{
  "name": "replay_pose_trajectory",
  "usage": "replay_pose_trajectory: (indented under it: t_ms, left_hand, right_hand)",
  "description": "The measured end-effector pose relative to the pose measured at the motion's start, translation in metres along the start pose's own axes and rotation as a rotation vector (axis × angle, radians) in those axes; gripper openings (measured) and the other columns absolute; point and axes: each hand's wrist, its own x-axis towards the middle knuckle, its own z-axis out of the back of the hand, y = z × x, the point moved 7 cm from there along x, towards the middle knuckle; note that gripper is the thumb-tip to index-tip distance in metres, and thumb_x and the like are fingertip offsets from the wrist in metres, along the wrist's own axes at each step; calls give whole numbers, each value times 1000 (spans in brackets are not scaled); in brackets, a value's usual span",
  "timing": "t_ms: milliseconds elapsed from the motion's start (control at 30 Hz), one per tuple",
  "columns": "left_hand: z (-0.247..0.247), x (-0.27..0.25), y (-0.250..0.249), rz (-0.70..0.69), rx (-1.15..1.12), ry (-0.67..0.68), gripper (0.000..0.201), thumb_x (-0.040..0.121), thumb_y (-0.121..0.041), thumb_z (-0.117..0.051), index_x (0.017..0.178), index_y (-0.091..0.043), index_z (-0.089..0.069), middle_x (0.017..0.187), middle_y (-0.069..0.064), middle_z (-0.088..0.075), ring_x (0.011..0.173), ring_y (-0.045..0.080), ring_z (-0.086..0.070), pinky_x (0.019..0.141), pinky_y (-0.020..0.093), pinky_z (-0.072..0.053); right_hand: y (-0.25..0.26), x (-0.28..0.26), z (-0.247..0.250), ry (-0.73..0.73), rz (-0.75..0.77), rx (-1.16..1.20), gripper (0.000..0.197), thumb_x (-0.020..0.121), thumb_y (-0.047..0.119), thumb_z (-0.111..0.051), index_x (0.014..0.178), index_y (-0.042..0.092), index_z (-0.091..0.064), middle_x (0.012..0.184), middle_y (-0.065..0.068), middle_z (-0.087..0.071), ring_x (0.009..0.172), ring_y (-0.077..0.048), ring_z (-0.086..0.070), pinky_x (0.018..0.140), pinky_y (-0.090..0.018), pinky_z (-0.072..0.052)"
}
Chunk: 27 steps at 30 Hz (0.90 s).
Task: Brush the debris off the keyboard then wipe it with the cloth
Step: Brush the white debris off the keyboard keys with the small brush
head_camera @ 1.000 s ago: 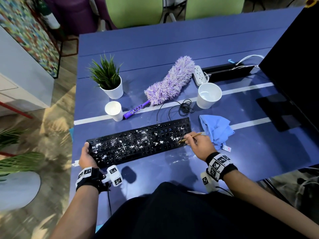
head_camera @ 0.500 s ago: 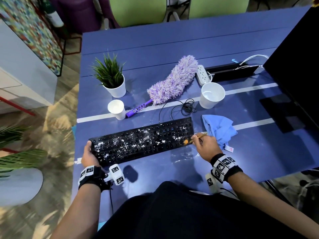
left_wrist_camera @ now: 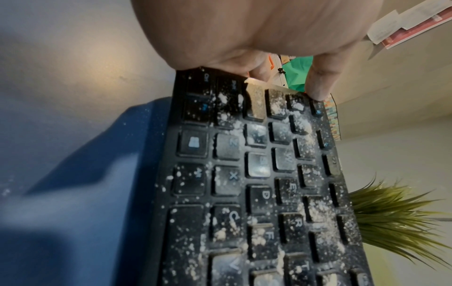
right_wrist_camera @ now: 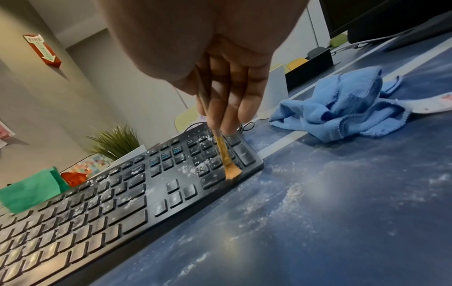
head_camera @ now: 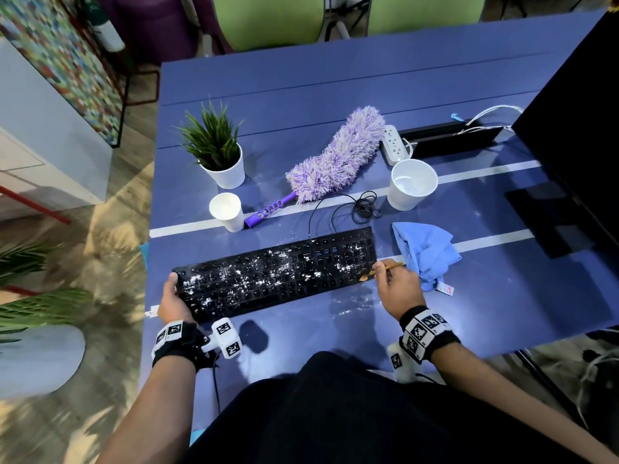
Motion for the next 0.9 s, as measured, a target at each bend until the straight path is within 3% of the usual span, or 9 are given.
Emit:
replay_pose_trajectory:
  t_ms: [100,200,267,367,500,600,667,733,900]
  left_hand:
    - [2,3,0,-1,-6,-7,50,51,-47,-83,90,-16,-75,97,9,-72,87,28,-70,91,52,-56]
    - [0,1,1,3,8,4,51,52,-49,-84,92,-17,-75,101,8,-74,92,30,-71,88,49,-57]
    - [-1,1,0,-9,1,11,51,59,-47,-82,99,-16,-74,94,5,-73,85,27,-70,81,42,-58]
    - [0,5,4,24,5,1,61,52,-50,-85,101,-15,-75,97,6,-75,87,29,-72,83,47,-58]
    - [-3,1,4,18,-21,27,44,55,-46,-83,86,-15,-75,95,7,-75,85,29,-72,85,49,-58]
    - [-5,0,4,11,-23,56,46,60,-46,-80,92,-13,-75,92,6,-73,81,28,-70,81,43,-59]
    - [-5,1,5,20,-20,60,47,61,-46,-80,94,-13,-75,92,7,-73,78,27,-70,82,44,-58]
    - [-1,6,5,22,-5,47,58,55,-49,-83,99,-13,-75,100,9,-74,84,29,-71,86,48,-58]
    - [14,25,15,61,10,-26,93,36,-55,-91,115,-9,-71,115,11,-72,104,35,-69,88,57,-55]
  right_hand:
    - [3,-4,-11,121,17,-13,41,100,33,-45,77,10,-70,63,-4,-66,58,-22,-59,62,-33,-53]
    - [-4,-1,-1,41,-15,-14,46,97,43,-36,83,13,-69,64,-5,-67,64,-26,-65,64,-36,-55]
    - [-2,3,6,0,13,52,47,94,49,-31,88,20,-68,68,-1,-69,68,-22,-68,67,-35,-56]
    - [22,7,13,3,130,99,41,96,46,-34,92,23,-67,72,2,-71,71,-17,-69,68,-33,-55]
    - [45,13,15,-56,213,128,33,99,37,-40,98,19,-68,80,2,-71,73,-16,-67,69,-33,-54]
    - [48,14,0,42,200,124,31,101,33,-42,102,16,-68,89,-3,-71,81,-20,-67,77,-31,-52]
    - [45,9,-13,150,158,36,29,101,30,-44,97,16,-68,79,0,-66,76,-20,-63,70,-24,-43]
    - [42,3,-16,199,114,-8,32,101,32,-42,88,15,-66,70,6,-58,69,-18,-59,66,-23,-38]
    - [43,6,-9,139,108,11,32,102,34,-40,97,17,-66,80,2,-66,73,-14,-59,69,-25,-45]
